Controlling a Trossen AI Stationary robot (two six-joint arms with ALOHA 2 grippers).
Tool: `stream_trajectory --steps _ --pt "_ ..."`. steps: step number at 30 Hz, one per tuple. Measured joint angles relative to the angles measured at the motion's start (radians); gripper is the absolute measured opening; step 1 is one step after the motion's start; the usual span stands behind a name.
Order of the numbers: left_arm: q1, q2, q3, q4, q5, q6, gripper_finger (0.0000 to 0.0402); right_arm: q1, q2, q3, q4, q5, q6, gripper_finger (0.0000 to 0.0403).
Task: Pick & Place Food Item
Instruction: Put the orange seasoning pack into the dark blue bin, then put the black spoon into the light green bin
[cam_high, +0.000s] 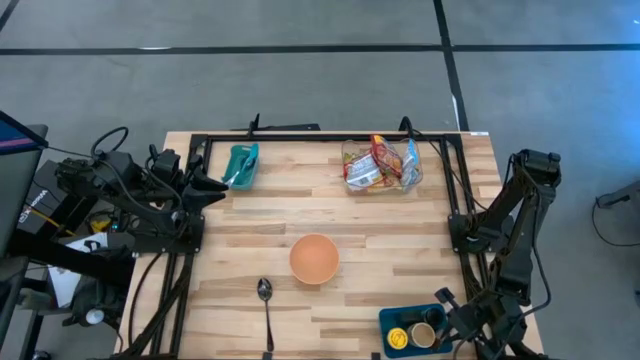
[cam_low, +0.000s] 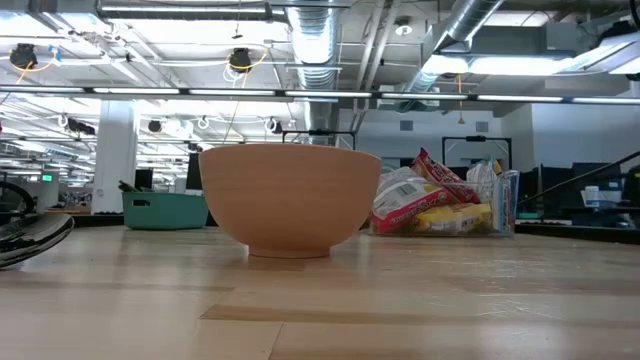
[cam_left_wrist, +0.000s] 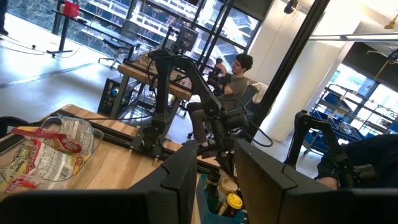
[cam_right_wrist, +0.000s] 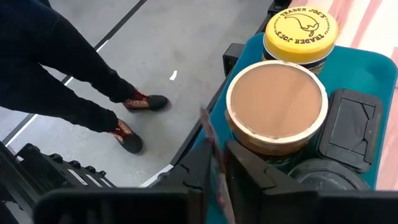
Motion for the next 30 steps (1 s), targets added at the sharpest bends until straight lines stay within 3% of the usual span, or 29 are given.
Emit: stream_trajectory --steps 6,16,30 --pt "0.0 0.0 0.0 0.0 0.0 0.0 0.0103 -0.002 0.0 0.0 -0.011 0.001 0.0 0.0068" --pt "0.0 0.0 0.0 0.0 0.0 0.0 0.0103 -0.002 -0.024 0.0 -0.011 0.0 0.0 0.0071" --pt "0.0 0.0 0.0 0.0 0.0 0.0 0.0103 -0.002 -0.281 0.0 0.074 0.041 -0.004 0.0071"
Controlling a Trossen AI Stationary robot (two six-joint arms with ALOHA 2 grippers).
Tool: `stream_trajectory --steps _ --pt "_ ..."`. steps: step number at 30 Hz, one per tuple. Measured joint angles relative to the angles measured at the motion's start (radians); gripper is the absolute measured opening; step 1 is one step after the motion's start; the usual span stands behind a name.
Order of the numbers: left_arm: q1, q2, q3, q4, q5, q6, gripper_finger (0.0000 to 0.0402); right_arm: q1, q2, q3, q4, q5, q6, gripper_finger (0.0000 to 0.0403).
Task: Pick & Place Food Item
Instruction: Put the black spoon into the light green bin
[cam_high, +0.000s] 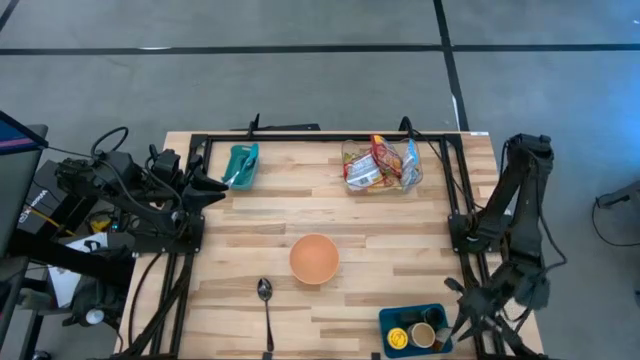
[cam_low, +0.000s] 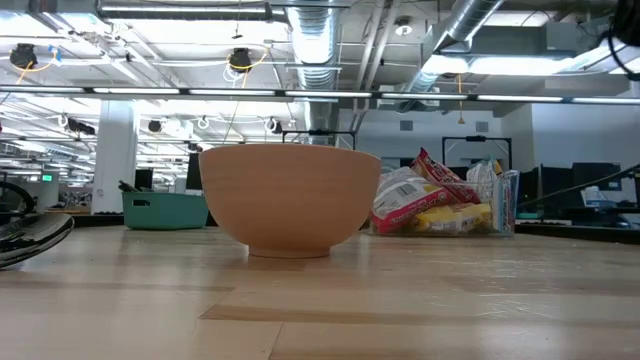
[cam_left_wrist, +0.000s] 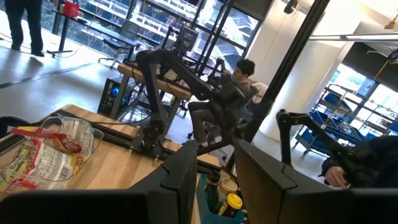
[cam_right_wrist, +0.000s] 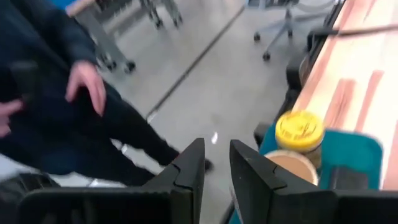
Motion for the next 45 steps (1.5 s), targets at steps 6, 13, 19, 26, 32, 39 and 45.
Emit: stream_trajectory --steps 6,13,19,26,32,39,45 --pt "0.0 0.0 0.0 0.0 0.0 0.0 0.0103 -0.001 -0.129 0.0 0.001 0.089 -0.084 0.007" --pt "0.0 0.0 0.0 0.0 0.0 0.0 0.0103 -0.017 -0.22 0.0 0.001 0.116 -0.233 0.0038" --pt "0.0 0.0 0.0 0.0 0.0 0.0 0.0103 -0.052 -0.229 0.0 -0.001 0.05 -0.26 0.0005" --pt "0.0 0.0 0.0 0.0 0.0 0.0 0.0103 -0.114 -0.23 0.0 0.036 0.017 -0.376 0.0002" --pt "0.0 0.0 0.0 0.0 0.0 0.0 0.0103 -0.261 -0.263 0.0 0.07 0.017 -0.494 0.0002" --pt "0.0 0.0 0.0 0.0 0.0 0.0 0.0103 -0.476 -0.323 0.0 0.068 0.017 -0.571 0.0001" --pt "0.0 0.0 0.0 0.0 0.0 0.0 0.0103 -0.651 -0.384 0.0 0.059 0.017 -0.627 0.0001"
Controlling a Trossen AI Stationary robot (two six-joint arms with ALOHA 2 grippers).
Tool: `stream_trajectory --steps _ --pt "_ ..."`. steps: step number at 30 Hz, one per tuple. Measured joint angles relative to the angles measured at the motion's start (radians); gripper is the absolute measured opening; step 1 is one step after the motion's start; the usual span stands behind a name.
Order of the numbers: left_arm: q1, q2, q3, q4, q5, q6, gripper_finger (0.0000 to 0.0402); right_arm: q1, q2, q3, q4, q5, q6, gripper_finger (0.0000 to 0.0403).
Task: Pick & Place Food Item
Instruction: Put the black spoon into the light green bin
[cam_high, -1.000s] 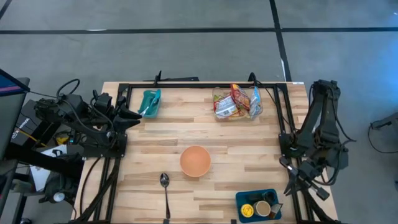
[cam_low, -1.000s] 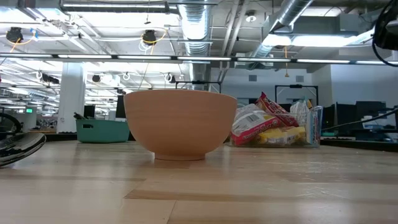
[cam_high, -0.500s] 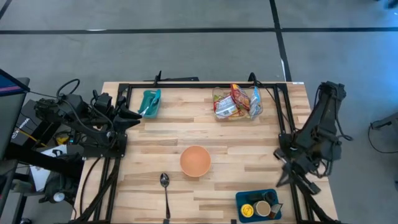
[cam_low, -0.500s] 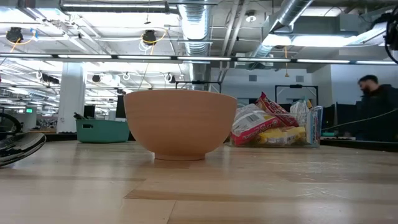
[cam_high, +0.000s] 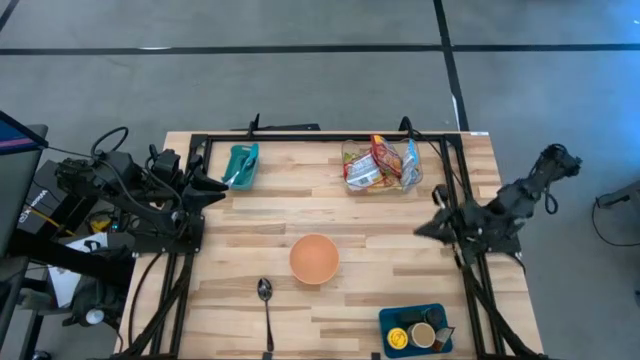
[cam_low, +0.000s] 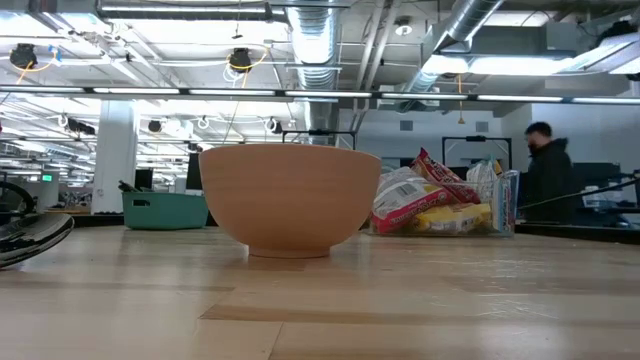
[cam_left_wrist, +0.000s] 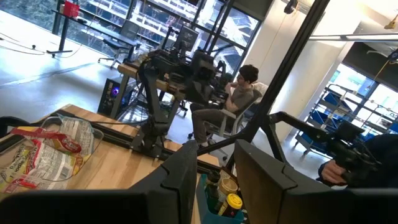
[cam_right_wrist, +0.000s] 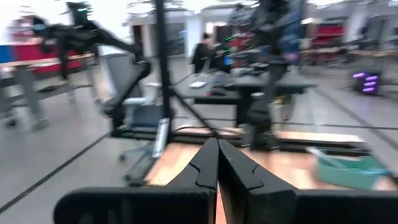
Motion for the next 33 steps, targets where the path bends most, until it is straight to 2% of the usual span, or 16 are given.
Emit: stream_trajectory --steps 11,14,18,21,33 --pt "0.0 0.0 0.0 0.0 0.0 0.0 0.0103 -0.276 -0.135 0.0 -0.188 -0.017 -0.011 0.0" --pt "0.0 0.0 0.0 0.0 0.0 0.0 0.0103 -0.331 -0.171 0.0 -0.238 -0.116 0.032 0.0" --pt "0.0 0.0 0.0 0.0 0.0 0.0 0.0103 -0.388 -0.224 0.0 -0.265 -0.334 0.105 0.0" --pt "0.0 0.0 0.0 0.0 0.0 0.0 0.0103 -0.413 -0.25 0.001 -0.261 -0.411 0.137 0.0" --pt "0.0 0.0 0.0 0.0 0.0 0.0 0.0103 -0.54 -0.276 0.0 -0.3 -0.394 0.129 0.0"
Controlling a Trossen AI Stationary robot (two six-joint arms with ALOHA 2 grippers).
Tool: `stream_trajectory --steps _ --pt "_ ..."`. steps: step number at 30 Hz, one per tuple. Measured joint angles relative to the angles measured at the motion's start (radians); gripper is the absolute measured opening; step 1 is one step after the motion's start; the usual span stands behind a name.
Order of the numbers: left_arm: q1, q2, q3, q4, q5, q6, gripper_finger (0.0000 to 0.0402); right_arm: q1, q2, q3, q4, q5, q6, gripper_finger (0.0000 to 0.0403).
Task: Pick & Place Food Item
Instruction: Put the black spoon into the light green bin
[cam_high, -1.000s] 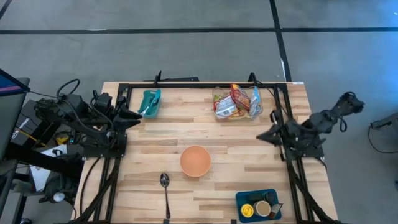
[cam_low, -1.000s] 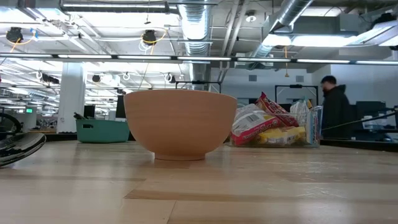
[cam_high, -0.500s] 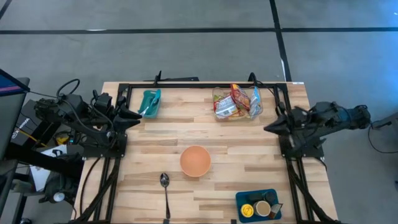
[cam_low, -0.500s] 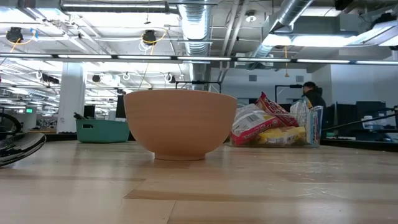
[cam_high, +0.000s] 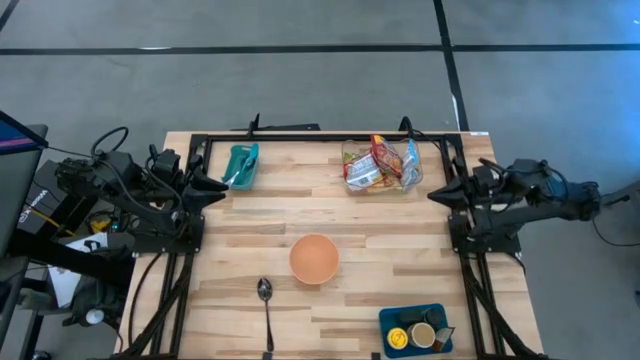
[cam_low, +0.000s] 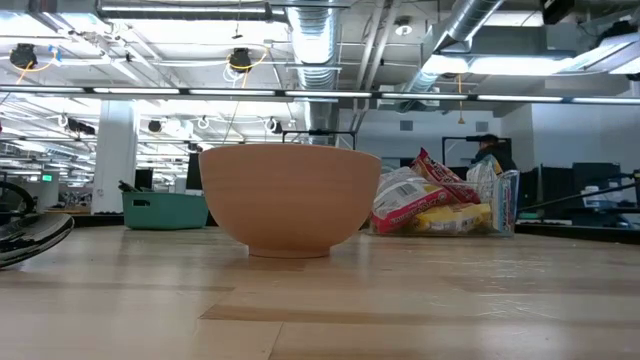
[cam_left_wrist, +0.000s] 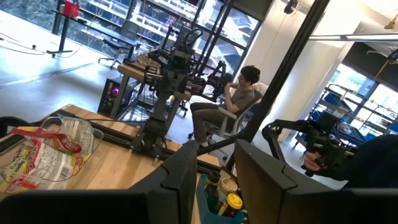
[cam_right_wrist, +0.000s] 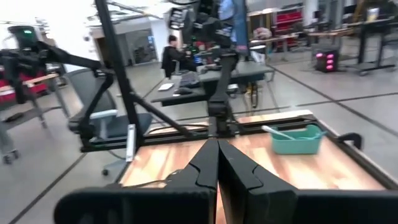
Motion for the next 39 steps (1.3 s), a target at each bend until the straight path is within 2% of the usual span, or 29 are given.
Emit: stream_trajectory --steps 17,28,33,39 --pt "0.0 0.0 0.0 0.0 0.0 0.0 0.0103 -0.241 0.018 0.0 -0.008 0.0 -0.014 0.0" --pt "0.0 0.0 0.0 0.0 0.0 0.002 0.0103 -0.263 0.018 0.0 -0.036 0.0 0.012 0.0" --pt "0.0 0.0 0.0 0.002 -0.002 0.063 0.0103 -0.264 0.018 0.0 -0.06 0.001 0.012 0.0" --pt "0.0 0.004 0.0 0.118 -0.016 0.126 0.0103 -0.263 0.018 0.0 -0.085 0.064 0.067 0.0"
